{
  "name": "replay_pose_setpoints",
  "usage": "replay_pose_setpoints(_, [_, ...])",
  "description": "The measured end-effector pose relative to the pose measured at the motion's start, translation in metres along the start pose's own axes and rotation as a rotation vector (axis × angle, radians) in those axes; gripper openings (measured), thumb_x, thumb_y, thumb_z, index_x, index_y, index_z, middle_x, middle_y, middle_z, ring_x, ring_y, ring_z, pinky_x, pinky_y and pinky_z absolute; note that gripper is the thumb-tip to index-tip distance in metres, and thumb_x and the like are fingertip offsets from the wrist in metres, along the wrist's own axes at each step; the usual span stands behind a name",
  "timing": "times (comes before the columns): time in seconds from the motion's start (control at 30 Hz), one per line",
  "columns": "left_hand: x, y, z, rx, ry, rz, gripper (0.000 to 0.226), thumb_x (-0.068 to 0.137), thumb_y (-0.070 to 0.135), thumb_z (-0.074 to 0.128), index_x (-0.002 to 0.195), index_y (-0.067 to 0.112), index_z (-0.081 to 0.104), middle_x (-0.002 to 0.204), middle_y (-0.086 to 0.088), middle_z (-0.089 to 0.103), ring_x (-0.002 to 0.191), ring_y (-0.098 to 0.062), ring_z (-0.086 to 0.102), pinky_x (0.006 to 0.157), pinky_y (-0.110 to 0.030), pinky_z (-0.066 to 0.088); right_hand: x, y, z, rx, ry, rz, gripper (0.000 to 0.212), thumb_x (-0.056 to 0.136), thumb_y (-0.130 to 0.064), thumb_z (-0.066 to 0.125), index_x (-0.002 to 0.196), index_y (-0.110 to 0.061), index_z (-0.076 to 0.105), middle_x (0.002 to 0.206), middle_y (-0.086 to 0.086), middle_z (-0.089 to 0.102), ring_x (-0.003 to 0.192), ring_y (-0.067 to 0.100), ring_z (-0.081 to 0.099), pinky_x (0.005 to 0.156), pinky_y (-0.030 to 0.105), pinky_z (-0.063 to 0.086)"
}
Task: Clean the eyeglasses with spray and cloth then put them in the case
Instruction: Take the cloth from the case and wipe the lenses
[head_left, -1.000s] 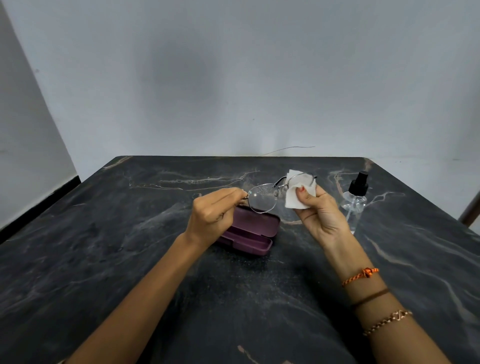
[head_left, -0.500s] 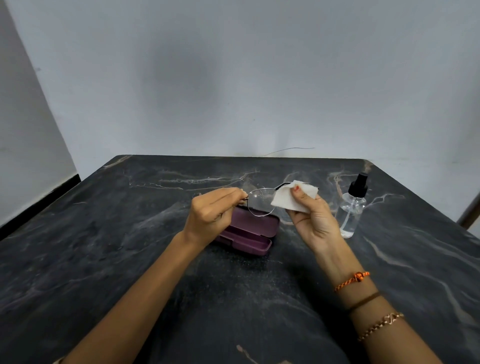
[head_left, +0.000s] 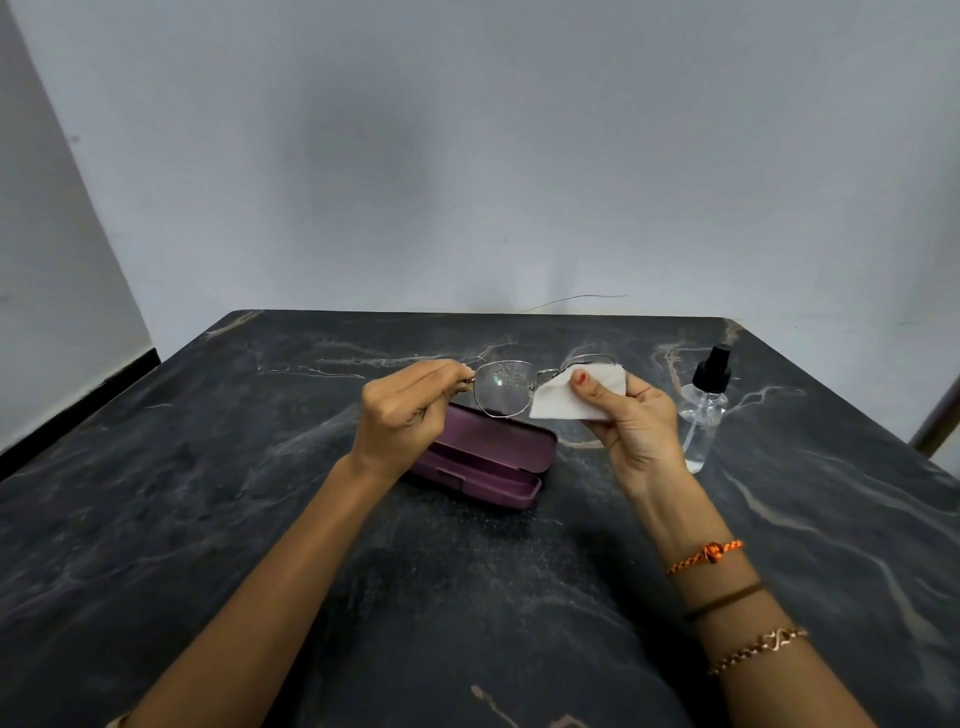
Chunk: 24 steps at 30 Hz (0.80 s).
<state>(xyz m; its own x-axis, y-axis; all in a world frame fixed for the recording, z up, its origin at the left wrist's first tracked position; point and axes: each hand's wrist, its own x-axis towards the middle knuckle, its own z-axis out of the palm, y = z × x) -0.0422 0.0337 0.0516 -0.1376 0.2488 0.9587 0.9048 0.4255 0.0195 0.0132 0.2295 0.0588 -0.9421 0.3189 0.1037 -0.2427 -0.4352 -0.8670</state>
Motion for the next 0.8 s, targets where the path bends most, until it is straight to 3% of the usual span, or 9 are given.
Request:
replay_pose_setpoints(0.17, [-0.001, 0.001, 0.003, -0.017, 0.004, -0.004, 0.019, 0.061, -0.026, 0.066, 0.073, -0.012, 0.07, 0.069, -0.016, 0.07, 0.071, -0.014, 0.063, 0.074, -0.01, 0.05, 0.003, -0.001, 0.0, 0.271, 0.085, 0.065, 0.003, 0.081, -0.005, 0.06, 0.08, -0.008, 0.06, 0.06, -0.001, 0.073, 0.06, 0.009, 0.07, 0.056, 0.022, 0.058])
replay_pose_setpoints(0.37, [-0.001, 0.007, 0.005, -0.079, -0.04, 0.017, 0.023, 0.059, -0.029, 0.063, 0.072, -0.01, 0.069, 0.068, -0.014, 0.07, 0.07, -0.013, 0.062, 0.062, -0.024, 0.054, 0.002, 0.003, 0.003, 0.443, 0.102, 0.115, 0.005, 0.087, -0.011, 0.057, 0.081, -0.009, 0.057, 0.058, 0.0, 0.073, 0.057, 0.01, 0.07, 0.059, 0.024, 0.058])
replay_pose_setpoints(0.63, [-0.004, 0.006, 0.006, -0.059, -0.04, 0.026, 0.021, 0.059, -0.026, 0.067, 0.072, -0.01, 0.07, 0.069, -0.015, 0.071, 0.073, -0.013, 0.062, 0.07, -0.015, 0.053, 0.003, 0.005, 0.003, 0.247, -0.014, 0.072, 0.014, 0.083, 0.003, 0.053, 0.081, -0.009, 0.06, 0.06, -0.004, 0.072, 0.061, 0.006, 0.069, 0.056, 0.018, 0.057])
replay_pose_setpoints(0.8, [0.0, 0.002, 0.004, -0.036, -0.01, 0.023, 0.02, 0.059, -0.027, 0.067, 0.072, -0.012, 0.069, 0.068, -0.016, 0.071, 0.073, -0.013, 0.062, 0.074, -0.011, 0.05, 0.003, -0.01, -0.007, -0.039, -0.055, 0.038, 0.021, 0.055, -0.009, 0.069, 0.076, -0.008, 0.066, 0.062, -0.004, 0.074, 0.062, 0.005, 0.069, 0.056, 0.017, 0.056])
